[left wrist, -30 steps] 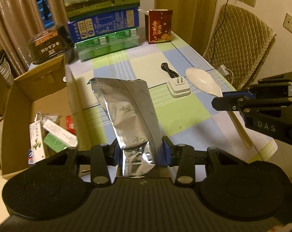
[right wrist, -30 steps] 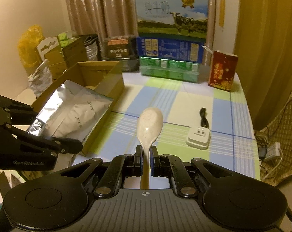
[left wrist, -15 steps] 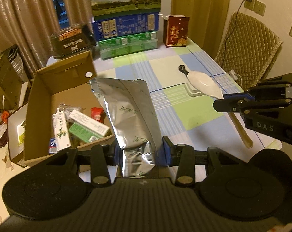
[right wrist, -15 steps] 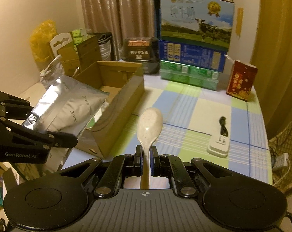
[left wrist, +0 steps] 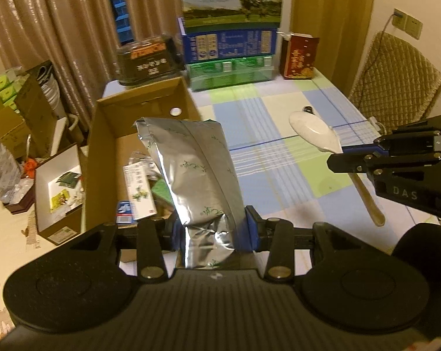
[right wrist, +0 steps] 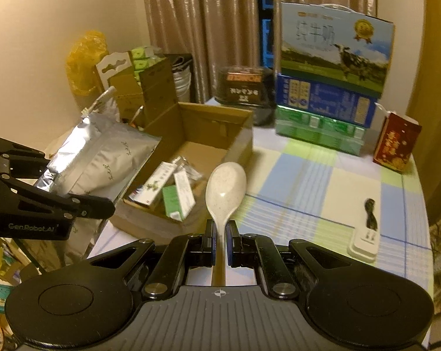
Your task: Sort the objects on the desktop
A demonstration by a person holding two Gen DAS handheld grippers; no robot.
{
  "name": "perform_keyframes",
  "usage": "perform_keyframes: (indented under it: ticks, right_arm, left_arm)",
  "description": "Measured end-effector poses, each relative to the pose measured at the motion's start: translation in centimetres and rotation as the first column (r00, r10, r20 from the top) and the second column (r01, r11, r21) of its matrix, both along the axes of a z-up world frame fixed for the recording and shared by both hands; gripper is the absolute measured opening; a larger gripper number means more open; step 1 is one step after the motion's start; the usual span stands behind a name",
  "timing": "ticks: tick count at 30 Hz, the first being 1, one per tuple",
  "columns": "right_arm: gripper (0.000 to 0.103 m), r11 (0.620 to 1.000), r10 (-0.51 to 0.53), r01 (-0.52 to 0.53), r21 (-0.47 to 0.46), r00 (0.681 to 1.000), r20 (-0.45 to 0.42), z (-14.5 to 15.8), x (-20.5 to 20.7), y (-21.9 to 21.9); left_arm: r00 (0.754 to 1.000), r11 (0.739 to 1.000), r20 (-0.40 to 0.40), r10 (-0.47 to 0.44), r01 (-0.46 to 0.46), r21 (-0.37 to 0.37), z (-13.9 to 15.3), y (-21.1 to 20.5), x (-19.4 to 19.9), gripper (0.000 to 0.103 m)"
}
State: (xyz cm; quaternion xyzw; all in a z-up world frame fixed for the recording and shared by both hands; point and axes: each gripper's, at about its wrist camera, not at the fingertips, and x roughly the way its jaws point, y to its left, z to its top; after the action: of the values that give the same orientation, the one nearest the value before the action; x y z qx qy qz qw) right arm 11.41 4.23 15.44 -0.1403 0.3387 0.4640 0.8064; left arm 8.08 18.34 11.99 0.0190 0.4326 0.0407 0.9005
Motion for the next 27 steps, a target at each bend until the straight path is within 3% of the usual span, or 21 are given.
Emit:
perform_keyframes:
  ticks: [11,27]
  right_arm:
    - [0.004,0.999,0.047,-0.046,0.023,0.999,-0.021,0.7,-0.7,4.8]
    - [0.004,0.998,0.054,-0.053,0.023,0.997,-0.053,-0.6,0.5,8.7]
  left_arm:
    - [0.999,0.999,0.001,0.053,-0.053,0.011,0.5,3.8,-0.1,0.037]
    - [0.996,0.996,-0.017,0.087,-0.087,0.0,-0.7,7.9,1.6,0.037]
